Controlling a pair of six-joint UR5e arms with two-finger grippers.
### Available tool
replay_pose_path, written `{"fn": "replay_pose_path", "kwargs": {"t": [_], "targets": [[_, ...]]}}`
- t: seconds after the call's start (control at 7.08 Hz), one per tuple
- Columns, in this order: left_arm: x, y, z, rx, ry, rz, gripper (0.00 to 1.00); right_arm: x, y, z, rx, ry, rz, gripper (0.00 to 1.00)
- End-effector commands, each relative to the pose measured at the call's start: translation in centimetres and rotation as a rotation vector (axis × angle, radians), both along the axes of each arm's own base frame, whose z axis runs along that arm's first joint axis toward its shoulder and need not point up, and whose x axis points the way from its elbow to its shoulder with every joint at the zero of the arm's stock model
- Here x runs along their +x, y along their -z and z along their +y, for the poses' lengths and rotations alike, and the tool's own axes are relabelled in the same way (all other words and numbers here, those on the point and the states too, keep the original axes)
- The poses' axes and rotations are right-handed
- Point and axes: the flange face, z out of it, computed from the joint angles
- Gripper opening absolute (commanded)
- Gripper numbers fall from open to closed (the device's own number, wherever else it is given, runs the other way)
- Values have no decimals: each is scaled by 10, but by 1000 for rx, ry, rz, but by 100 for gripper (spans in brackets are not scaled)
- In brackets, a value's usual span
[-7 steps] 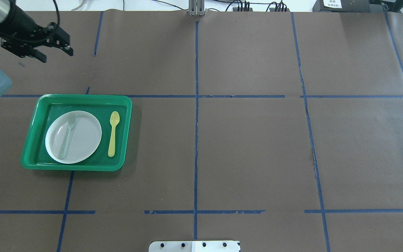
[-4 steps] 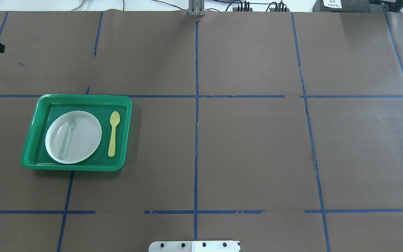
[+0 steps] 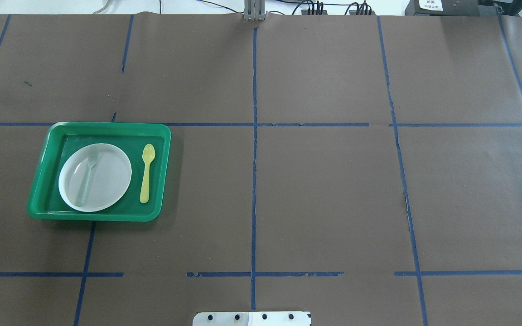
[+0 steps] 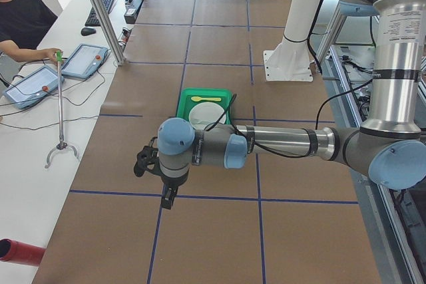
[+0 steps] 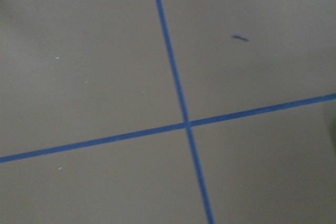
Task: Place spoon
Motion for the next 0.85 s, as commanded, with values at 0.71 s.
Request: {"fn": "replay_pose_path", "kwargs": {"t": [0.71], "targets": [[-2,-10,40,-118,86,18,100,0,0,1,-1,0,-1,100]]}}
